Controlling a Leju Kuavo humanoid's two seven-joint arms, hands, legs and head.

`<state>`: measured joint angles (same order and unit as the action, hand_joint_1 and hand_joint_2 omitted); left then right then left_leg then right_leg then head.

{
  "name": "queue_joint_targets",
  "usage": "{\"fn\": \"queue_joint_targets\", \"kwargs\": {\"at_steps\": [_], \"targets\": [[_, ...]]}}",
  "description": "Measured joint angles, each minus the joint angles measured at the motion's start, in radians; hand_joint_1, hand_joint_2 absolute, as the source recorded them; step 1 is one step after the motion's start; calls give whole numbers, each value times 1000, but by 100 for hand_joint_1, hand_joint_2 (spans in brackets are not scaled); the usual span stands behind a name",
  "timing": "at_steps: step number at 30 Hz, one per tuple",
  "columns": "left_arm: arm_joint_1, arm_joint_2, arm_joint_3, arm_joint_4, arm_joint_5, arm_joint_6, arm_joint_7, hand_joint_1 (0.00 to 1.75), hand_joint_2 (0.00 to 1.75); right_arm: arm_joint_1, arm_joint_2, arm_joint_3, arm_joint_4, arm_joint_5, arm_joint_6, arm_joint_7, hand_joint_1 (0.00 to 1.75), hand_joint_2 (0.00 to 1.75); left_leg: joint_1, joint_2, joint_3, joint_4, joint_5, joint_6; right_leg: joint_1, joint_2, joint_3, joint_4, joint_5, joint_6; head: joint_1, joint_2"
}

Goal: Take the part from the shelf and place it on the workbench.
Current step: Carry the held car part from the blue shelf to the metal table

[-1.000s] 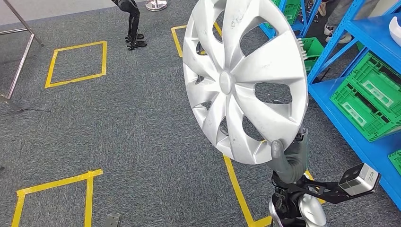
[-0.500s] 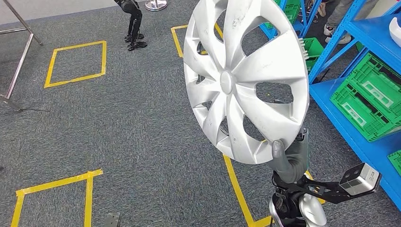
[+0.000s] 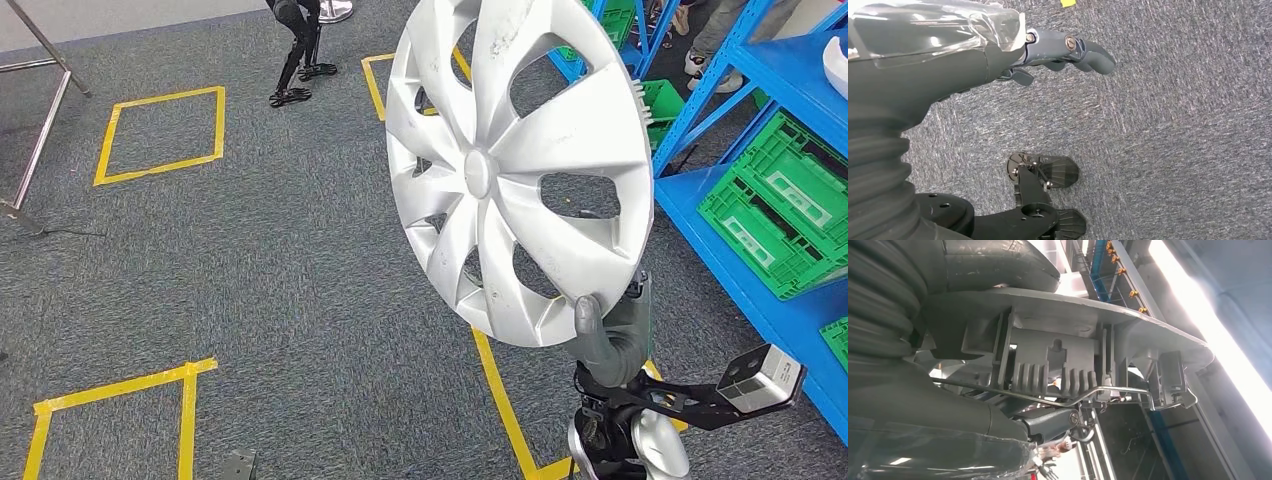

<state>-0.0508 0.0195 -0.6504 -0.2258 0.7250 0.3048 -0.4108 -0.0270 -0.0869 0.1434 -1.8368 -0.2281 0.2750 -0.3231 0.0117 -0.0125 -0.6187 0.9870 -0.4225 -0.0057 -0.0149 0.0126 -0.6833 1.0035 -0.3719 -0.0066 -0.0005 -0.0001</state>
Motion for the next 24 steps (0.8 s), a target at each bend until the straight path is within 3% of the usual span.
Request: {"fn": "queue_joint_targets", "kwargs": {"at_steps": [4, 8, 10, 12, 13, 14, 15, 17, 18, 20, 22, 24], "targets": [[0, 3, 0, 0, 0, 0, 0, 0, 175, -1, 4, 0, 0, -2, 4, 1, 175, 175, -2, 0, -3, 12, -9, 7, -10, 0, 2, -1, 0, 10, 0, 0], [0, 2, 0, -1, 0, 1, 0, 0, 175, -1, 6, 0, -4, -2, 7, 2, 175, 175, 2, 3, 25, -28, 11, 31, -1, -2, 11, -5, -1, 21, 0, 0], [-1, -1, 0, -1, 0, 1, 0, 0, 175, -2, 5, 0, -6, -2, 8, 3, 175, 175, 7, 9, 48, -61, 30, 40, 2, -5, -16, 65, -41, 15, 1, 0], [-3, -3, 0, -2, -1, -1, 0, 0, 175, -1, 5, -1, -7, 0, 8, 5, 175, 175, 7, 13, 51, -65, 33, 40, -5, -6, -69, 193, -100, 10, 1, 0], [-2, -4, 0, -2, -1, -2, 0, 0, 175, 2, 5, -1, -8, 2, 8, 7, 175, 175, 8, 14, 51, -64, 33, 37, -10, -6, -85, 237, -118, 14, 0, 0], [-2, -6, 0, -2, -2, -2, 0, 0, 175, 5, 4, -1, -8, 4, 8, 10, 175, 175, 11, 14, 50, -63, 32, 33, -16, -7, -83, 245, -123, 24, 0, 0], [0, -8, 0, -2, -2, -3, 0, 0, 175, 8, 4, -1, -8, 5, 8, 12, 175, 175, 15, 14, 48, -59, 30, 26, -24, -8, -58, 212, -114, 37, 0, 0], [2, -9, 0, -1, -2, -3, 0, 0, 175, 11, 3, -1, -8, 6, 8, 15, 175, 175, 24, 13, 39, -39, 19, 5, -36, -14, 26, 85, -83, 65, 1, 0], [3, -8, 0, -1, -2, -3, 0, 0, 175, 12, 3, -1, -10, 6, 8, 15, 175, 175, 27, 14, 33, -23, 11, -6, -38, -14, 56, 38, -75, 69, 1, 0], [5, -6, -1, -1, -2, -4, 0, 0, 175, 14, 3, 0, -13, 6, 8, 16, 175, 175, 29, 13, 26, -1, -2, -22, -34, -12, 71, 22, -78, 57, 0, 0], [7, -6, -1, -1, -2, -6, -1, 0, 175, 15, 3, 0, -15, 6, 8, 17, 175, 175, 35, 13, 26, 6, -7, -29, -29, -9, 70, 29, -82, 40, -1, 0], [8, -8, -1, -1, -2, -9, -1, 0, 175, 15, 3, 0, -16, 6, 8, 16, 175, 175, 41, 14, 21, 18, -19, -32, -27, -7, 71, 30, -83, 30, -1, 0]]}}
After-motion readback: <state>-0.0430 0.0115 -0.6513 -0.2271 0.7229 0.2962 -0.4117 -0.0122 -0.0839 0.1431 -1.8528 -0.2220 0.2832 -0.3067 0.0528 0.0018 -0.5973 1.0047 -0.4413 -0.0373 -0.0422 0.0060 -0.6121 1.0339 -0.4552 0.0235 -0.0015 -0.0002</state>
